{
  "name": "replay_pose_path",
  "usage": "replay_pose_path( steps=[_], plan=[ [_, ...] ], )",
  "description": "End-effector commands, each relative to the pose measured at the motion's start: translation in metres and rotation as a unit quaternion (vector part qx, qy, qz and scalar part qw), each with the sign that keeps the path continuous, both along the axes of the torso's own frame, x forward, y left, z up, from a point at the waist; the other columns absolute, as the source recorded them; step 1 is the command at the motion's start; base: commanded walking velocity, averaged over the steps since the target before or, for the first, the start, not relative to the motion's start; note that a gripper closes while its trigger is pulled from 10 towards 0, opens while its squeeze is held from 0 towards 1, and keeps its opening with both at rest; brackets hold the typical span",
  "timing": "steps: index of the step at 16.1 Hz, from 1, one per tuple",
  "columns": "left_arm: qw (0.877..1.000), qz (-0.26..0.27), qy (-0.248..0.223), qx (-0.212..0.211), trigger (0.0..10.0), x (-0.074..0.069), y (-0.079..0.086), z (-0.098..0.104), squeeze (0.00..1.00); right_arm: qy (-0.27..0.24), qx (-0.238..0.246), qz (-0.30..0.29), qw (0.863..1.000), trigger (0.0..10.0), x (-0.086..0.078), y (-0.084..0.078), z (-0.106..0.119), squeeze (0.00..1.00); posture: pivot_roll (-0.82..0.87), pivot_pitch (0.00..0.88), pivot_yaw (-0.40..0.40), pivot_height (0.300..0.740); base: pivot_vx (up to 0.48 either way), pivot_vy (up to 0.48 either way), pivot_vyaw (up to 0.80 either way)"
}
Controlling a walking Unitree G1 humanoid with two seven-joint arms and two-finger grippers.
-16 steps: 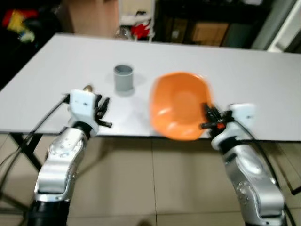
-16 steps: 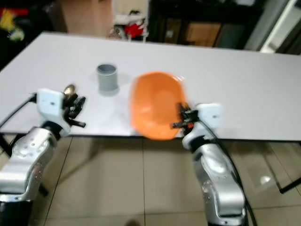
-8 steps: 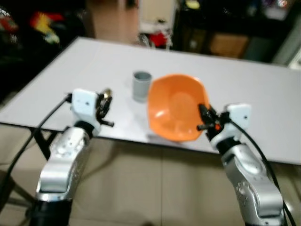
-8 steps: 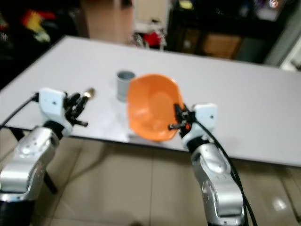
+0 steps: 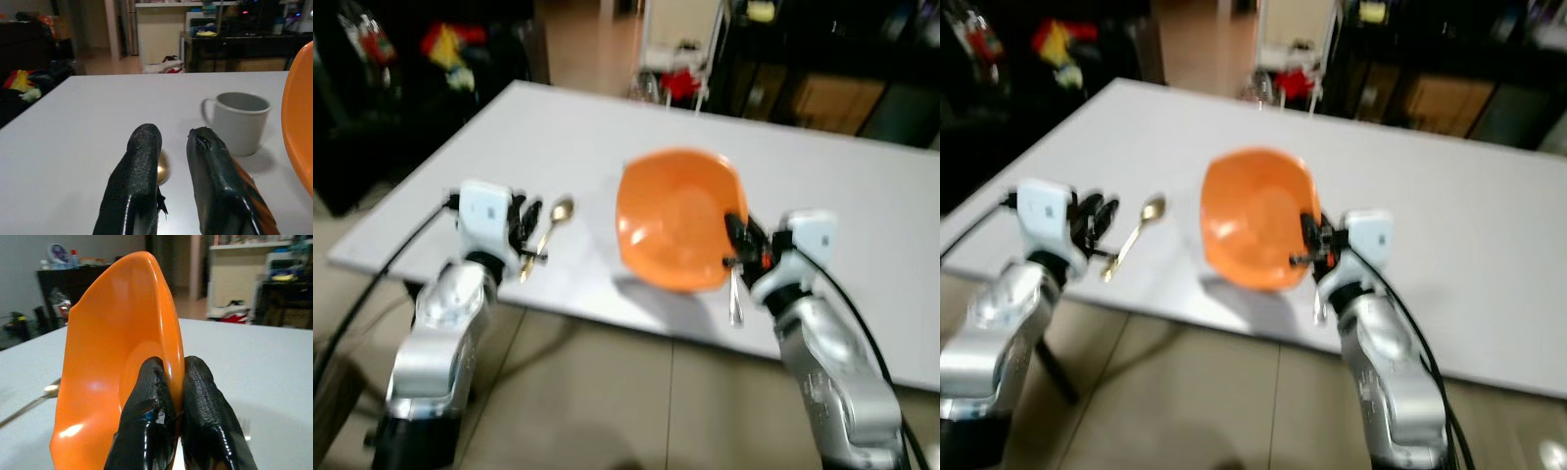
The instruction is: Setting the table
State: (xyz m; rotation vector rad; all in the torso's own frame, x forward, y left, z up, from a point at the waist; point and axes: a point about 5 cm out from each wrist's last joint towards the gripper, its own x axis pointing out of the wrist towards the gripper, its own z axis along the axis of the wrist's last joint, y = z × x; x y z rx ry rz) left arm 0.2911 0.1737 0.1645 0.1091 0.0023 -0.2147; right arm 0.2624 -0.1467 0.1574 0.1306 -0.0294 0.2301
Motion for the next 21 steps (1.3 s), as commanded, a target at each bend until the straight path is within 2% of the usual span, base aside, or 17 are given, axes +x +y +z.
replay_pose_path(
  steps=[1,8,21],
  plan=[
    [1.0,-0.026,0.001,-0.002,10.0,0.0008,-0.0128,0.0006,0.0,-0.025,-0.002,-0.027,0.999,10.0,-0.002,-0.0127,0.0091,0.0,-0.02,0.0,-0.049,0.74,0.319,0.0,0.0],
    [0.999,-0.041,0.002,0.0,10.0,0.001,-0.0183,-0.0003,0.0,-0.039,0.009,-0.054,0.998,10.0,-0.0067,-0.02,0.0129,0.0,-0.03,0.0,-0.037,0.74,0.32,0.0,0.0],
    [0.998,-0.057,0.003,0.011,10.0,-0.0024,-0.0193,-0.0011,0.0,-0.028,0.012,-0.064,0.998,10.0,-0.0065,-0.0198,0.0065,0.0,0.0,0.0,-0.053,0.74,0.319,0.0,0.0]
  ],
)
